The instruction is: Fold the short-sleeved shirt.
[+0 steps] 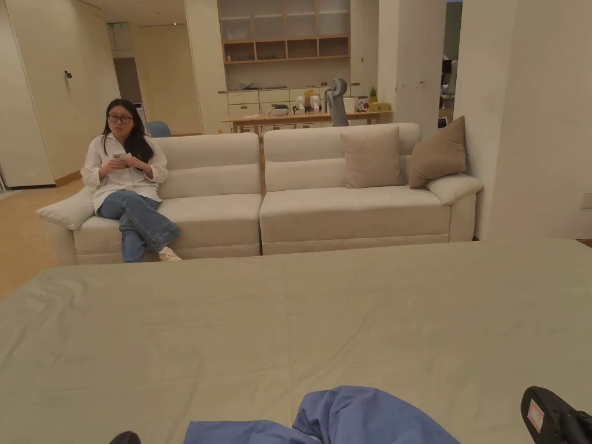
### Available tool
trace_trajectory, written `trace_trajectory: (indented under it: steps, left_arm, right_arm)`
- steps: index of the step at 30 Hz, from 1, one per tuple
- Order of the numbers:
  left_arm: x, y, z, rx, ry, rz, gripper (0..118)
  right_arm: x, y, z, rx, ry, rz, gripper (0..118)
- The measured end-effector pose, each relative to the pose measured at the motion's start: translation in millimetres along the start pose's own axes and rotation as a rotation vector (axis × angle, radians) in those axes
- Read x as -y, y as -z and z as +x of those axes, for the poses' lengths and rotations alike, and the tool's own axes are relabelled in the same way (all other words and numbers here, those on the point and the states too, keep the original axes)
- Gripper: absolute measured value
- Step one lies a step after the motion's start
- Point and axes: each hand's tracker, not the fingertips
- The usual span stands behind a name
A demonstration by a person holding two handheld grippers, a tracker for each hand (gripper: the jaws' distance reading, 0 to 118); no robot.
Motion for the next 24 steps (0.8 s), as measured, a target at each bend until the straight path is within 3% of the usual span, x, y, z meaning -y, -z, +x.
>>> trace_trajectory:
  steps: [5,8,10,12,14,17,18,20,21,24]
  left_arm:
    - [-1,-6,0,0.042,0.050,-0.036,0]
    - [-21,4,-3,0.035,0.011,-0.016,0]
    - [-42,49,-11,0.064,0.006,-0.178,0]
    - [-47,127,-25,0.066,0.040,-0.508,0]
    - [-27,203,-48,0.148,-0.036,-0.788,0]
    - [12,286,-79,0.085,-0.079,-0.944,1]
    - [21,307,-87,0.072,-0.107,-0.959,18]
    - [40,346,-97,0.020,-0.095,-0.990,89]
    - [50,364,-101,0.004,-0.075,-1.008,115]
    - [81,403,-105,-0.013,-0.058,-1.049,116]
  right_arm:
    - [-1,5,1,-0.026,-0.022,-0.068,0]
    - [1,6,3,-0.023,0.006,-0.088,0]
    - [1,8,4,-0.035,0.025,-0.107,0]
    - [3,16,4,-0.065,0.028,-0.152,0]
    - [8,25,4,-0.092,0.011,-0.202,0]
    - [19,35,2,-0.110,-0.021,-0.246,0]
    - [24,36,3,-0.114,-0.020,-0.247,0]
    - [34,42,4,-0.135,-0.012,-0.272,0]
    - [37,47,4,-0.134,-0.018,-0.297,0]
    - [48,61,4,-0.131,-0.039,-0.358,0]
